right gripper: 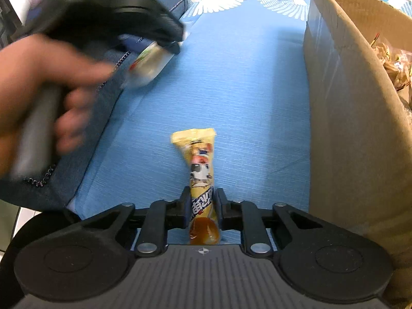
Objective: Organize snacks
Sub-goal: 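Close left tool on the clear peanut bag while right tool holds the wafer stick, then lift and carry the peanut bag and wafer stick over the box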
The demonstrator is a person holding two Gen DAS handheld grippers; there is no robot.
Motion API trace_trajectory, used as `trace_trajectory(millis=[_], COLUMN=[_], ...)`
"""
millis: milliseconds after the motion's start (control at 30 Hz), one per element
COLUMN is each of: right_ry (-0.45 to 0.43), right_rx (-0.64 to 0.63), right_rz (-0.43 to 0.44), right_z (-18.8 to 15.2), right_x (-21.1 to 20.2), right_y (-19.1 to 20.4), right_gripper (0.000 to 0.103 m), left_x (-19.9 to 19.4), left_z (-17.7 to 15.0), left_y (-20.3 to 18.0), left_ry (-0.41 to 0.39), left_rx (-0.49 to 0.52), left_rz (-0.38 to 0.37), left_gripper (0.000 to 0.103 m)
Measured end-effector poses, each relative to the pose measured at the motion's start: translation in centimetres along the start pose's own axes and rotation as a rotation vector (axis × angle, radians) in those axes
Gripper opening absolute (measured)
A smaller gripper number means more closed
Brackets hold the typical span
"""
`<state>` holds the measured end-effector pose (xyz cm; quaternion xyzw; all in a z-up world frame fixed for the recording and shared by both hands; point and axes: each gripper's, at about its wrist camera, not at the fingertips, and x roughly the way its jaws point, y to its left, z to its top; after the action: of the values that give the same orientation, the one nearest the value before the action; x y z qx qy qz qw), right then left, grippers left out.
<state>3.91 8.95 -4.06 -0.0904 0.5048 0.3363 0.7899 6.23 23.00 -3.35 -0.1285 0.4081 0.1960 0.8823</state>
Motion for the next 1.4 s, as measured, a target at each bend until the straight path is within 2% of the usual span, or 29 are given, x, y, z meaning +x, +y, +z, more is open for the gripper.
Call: trace_trajectory(millis=[167, 267, 333, 433, 833, 1033, 1400], right_ry=[-0.006, -0.01, -0.006, 0.001, -0.004, -0.008, -0.027], right_rx=[-0.01, -0.025, -0.041, -0.059, -0.113, -0.131, -0.164], right_rz=[-0.012, -0.026, -0.031, -0.034, -0.055, -0.06, -0.078], right_z=[-0.2, -0.3, -0.5, -0.7, -1.6, -1.9, -2.3], right_x=[-0.1, -0.2, -0.2, -0.2, -0.3, -0.4, -0.3], right_y=[0.4, 0.8, 0.9, 1.0, 1.3, 1.3, 1.7], right_gripper=[0.018, 0.018, 0.019, 0.019, 0.019, 0.02, 0.02], left_x=[-3.9, -4.2, -3.8, -3.6, -4.3, -4.3, -4.0], left_z=[-5.9, -8.5, -9.4, -9.3, -10.1, -10.1, -10.0], left_y=[0.2, 0.7, 1.3, 1.9, 2.1, 2.1, 1.7], left_ry=[0.071, 0.083, 0.088, 0.106, 0.105, 0.107, 0.116], left_rx=[-0.057, -0.066, -0.089, -0.129, -0.124, -0.125, -0.099], left_rz=[-0.07, -0.067, -0.077, -0.096, -0.109, -0.112, -0.104], left_gripper=[0.045, 0.045, 0.042, 0.042, 0.049, 0.061, 0.062])
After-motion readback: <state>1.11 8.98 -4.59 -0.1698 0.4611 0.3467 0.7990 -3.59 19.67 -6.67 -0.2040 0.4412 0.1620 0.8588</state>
